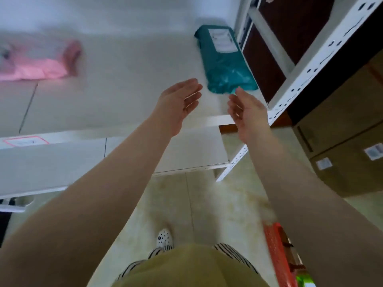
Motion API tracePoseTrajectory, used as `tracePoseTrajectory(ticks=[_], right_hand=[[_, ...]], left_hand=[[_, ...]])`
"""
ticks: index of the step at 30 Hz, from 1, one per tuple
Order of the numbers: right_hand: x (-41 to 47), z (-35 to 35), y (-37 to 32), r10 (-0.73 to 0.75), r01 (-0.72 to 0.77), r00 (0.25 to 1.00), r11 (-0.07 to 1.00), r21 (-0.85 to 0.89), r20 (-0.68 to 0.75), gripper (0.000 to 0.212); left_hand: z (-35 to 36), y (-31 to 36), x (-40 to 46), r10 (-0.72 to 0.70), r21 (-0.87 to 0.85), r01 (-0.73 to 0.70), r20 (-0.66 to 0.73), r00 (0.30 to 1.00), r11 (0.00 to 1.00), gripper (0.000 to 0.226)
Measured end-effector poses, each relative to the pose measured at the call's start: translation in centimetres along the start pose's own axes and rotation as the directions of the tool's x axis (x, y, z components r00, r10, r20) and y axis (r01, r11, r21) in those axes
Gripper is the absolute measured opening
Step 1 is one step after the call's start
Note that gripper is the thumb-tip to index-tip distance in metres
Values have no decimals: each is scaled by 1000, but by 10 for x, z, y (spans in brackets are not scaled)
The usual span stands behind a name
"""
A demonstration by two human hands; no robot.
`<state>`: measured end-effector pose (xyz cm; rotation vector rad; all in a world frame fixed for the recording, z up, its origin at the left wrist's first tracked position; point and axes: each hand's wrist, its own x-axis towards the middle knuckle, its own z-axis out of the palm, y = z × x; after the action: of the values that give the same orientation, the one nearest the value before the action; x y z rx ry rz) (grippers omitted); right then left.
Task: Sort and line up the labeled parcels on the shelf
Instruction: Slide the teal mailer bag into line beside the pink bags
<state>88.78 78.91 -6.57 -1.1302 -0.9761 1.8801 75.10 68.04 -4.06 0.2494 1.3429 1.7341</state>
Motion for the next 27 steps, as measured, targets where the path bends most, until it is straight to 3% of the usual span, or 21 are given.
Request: tracePoseTrajectory(ticks=[3, 8, 13, 17, 21, 25, 27], right_hand=[[24, 17, -21, -106, 98, 991, 991, -91, -80, 27], [71, 22, -39, -257, 196, 943, 942, -274, -211, 48], [127, 27, -50, -230, 148, 953, 921, -361, -197, 61], [158, 30, -55, -182, 78, 967, 878, -471, -178, 68], [177, 31, -51, -135, 32, 976, 863, -504, -171, 53], [183, 35, -47, -126, 30, 979, 865, -501, -159, 45], [184, 39, -43, -85, 7, 985, 895, -447, -153, 41]], left_hand=[[11, 21, 28, -11, 34, 13, -57, 998, 999, 33], [33, 30, 64, -200, 70, 207, -96, 975, 976, 63], [59, 38, 95, -305, 49, 312, -111, 946, 949, 81], [73, 45, 112, -314, 54, 321, -115, 943, 945, 70], [80, 47, 128, -325, 75, 330, -75, 943, 941, 61], [84, 49, 138, -348, 74, 352, -71, 935, 933, 29], [81, 51, 143, -341, 53, 345, -80, 937, 937, 34]])
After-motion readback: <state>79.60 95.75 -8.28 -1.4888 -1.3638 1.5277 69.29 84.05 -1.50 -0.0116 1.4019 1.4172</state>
